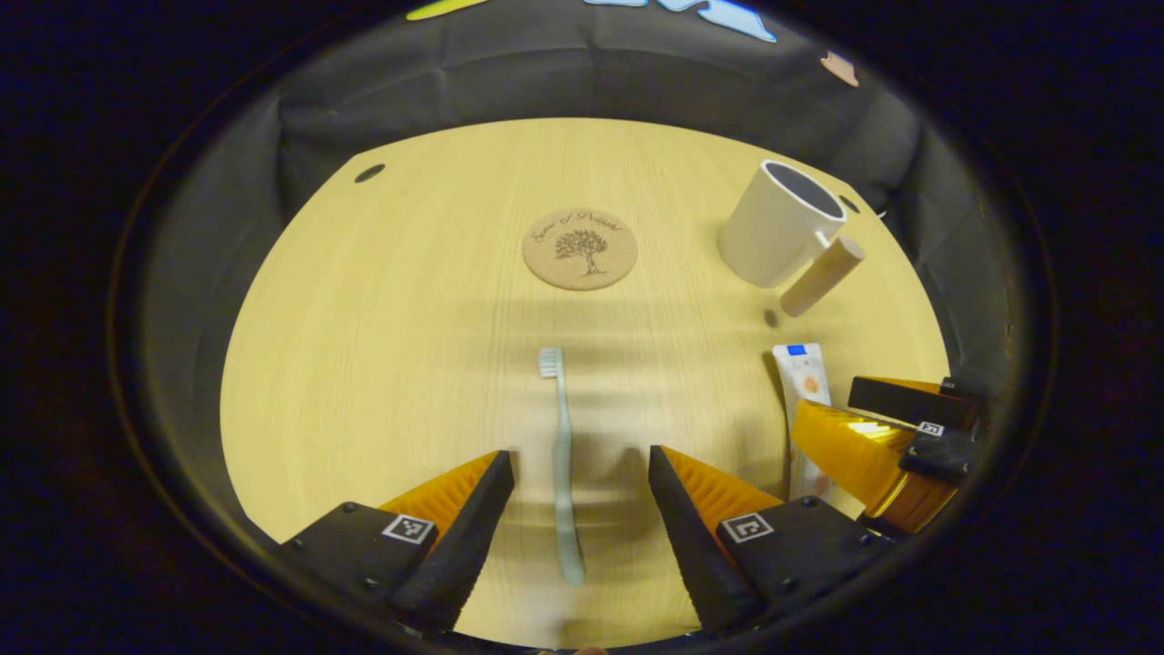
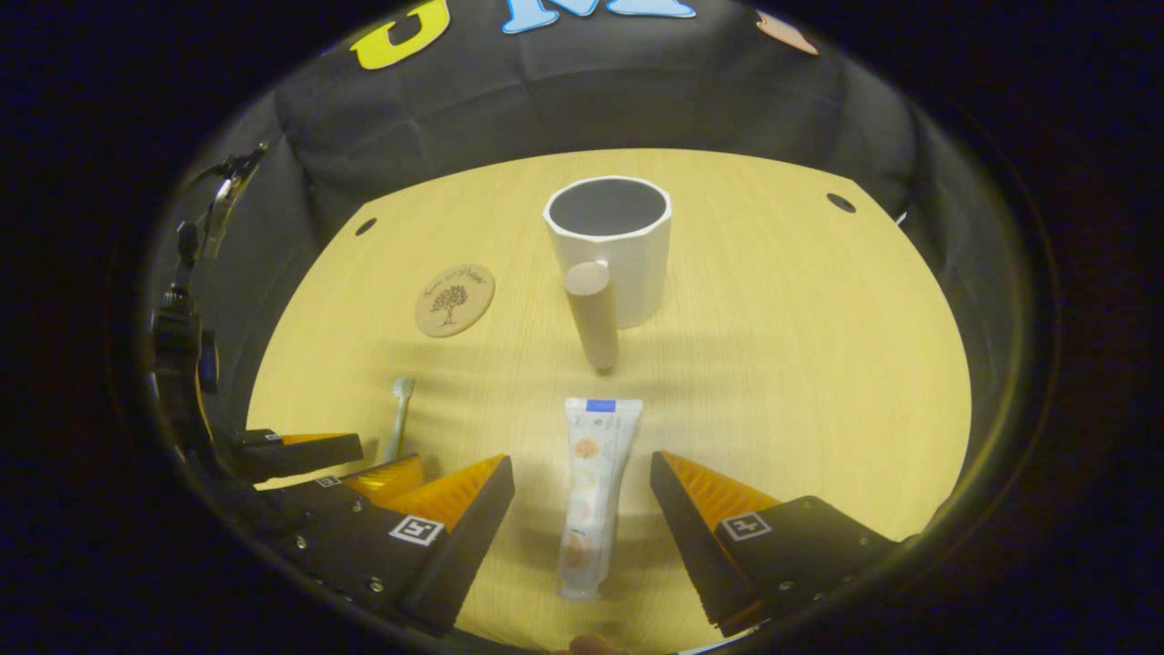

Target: Put the toothbrush and toothpaste on the desktop into the cup, then pick up the cup and place it on the coaster on the desktop.

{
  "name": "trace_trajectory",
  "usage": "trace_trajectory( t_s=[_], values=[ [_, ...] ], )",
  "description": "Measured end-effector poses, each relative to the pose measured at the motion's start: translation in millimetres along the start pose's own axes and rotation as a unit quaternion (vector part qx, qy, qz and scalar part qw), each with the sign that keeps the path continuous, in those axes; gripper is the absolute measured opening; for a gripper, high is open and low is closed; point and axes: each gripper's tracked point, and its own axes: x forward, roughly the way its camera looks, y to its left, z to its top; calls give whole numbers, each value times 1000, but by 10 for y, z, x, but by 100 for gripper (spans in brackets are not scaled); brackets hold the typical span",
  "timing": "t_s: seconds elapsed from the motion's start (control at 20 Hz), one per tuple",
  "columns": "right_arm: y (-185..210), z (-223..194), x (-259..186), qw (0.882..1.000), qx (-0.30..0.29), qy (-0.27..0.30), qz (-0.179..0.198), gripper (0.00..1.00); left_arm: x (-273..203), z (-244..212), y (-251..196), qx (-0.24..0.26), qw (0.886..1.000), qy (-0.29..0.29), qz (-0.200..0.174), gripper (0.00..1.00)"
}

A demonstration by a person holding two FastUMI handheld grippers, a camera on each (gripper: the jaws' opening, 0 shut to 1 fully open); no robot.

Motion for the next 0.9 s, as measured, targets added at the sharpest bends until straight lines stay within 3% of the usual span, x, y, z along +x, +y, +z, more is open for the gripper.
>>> trace_trajectory(
  t_s=[0.25,0.4,0.5,0.65,0.7,0.75,0.8,0.85,0.9],
  values=[
    [-3,-55,114,1000,2,20,5,95,70,-127,-67,-11,1000,27,-7,99],
    [25,-79,175,1000,0,24,10,95,92,-162,-12,10,999,30,12,98],
    [20,-103,215,1000,-4,29,7,92,104,-150,-23,18,999,31,11,95],
    [-15,-168,275,999,-11,37,-5,92,113,-120,-13,22,999,27,11,83],
    [-28,-177,278,999,-15,38,-9,80,114,-116,-11,22,999,26,11,80],
    [-35,-198,276,999,-20,40,-11,82,120,-114,-18,23,999,26,11,73],
    [-65,-207,278,999,-23,42,-16,76,116,-108,-9,26,999,25,9,73],
    [-107,-211,272,998,-26,43,-23,71,128,-87,10,18,1000,19,13,62],
    [-132,-223,269,998,-25,47,-26,57,113,-77,5,13,1000,18,13,51]
  ],
)
